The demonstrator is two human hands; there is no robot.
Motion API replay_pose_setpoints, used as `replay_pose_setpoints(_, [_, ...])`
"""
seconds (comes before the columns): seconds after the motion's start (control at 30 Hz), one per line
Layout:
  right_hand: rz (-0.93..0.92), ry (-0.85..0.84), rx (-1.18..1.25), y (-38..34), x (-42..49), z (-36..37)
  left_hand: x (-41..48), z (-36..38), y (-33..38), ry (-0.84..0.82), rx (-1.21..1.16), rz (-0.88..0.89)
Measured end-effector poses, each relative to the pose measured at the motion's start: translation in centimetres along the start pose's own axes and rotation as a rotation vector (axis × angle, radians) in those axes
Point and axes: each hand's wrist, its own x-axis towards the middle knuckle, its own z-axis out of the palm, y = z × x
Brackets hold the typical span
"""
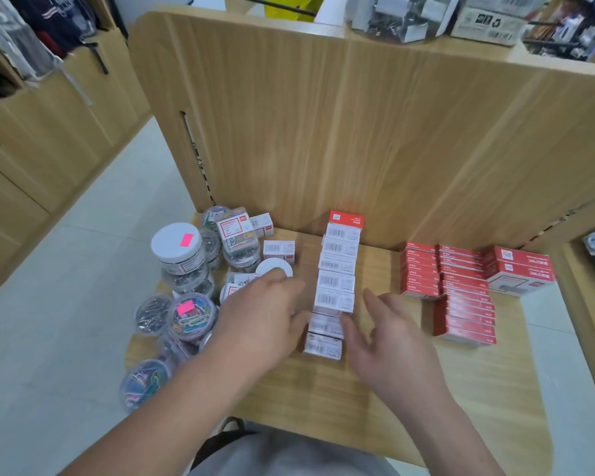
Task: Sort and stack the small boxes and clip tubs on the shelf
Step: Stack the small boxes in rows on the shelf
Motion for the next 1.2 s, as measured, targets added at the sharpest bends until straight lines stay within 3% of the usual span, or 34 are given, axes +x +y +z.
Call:
replay_pose_setpoints(0.1, [-0.039,0.163,0.025,-0.5,-0.9,-1.0,-2.1,-2.6,-3.3,0.122,-0.057,-0.058])
replay_pose_setpoints(0.17, [-0.104,0.177,0.074,-2.3,-1.6,-1.0,-3.4,-4.0,-5.6,0.166,-0.081,-0.097])
replay_pose_setpoints(0.27, [-0.131,0.036,0.072,-5.6,-2.1,0.6,-4.9,-5.1,-7.7,0.153,-0.081,-0.107])
replay_pose_setpoints(0.4, [-0.043,-0.175,-0.112,-8.9,-0.8,3.0,-6.1,-5.6,-8.9,0.089,-0.079,-0.090])
replay_pose_setpoints(0.7, [0.037,-0.350,-0.337,-10.2,2.5,4.0,-4.0,-5.9,-10.2,-0.042,-0.068,0.020])
replay_pose_setpoints(0.87, [0.007,-0.345,-0.322,-10.1,2.4,4.4,-1.5,-5.1,-8.3,-0.090,0.053,0.067])
replay_pose_setpoints(1.2, [0.067,-0.189,-0.074,-10.9,0.5,-0.4,0.9,-4.6,-5.4,-0.139,0.114,-0.057])
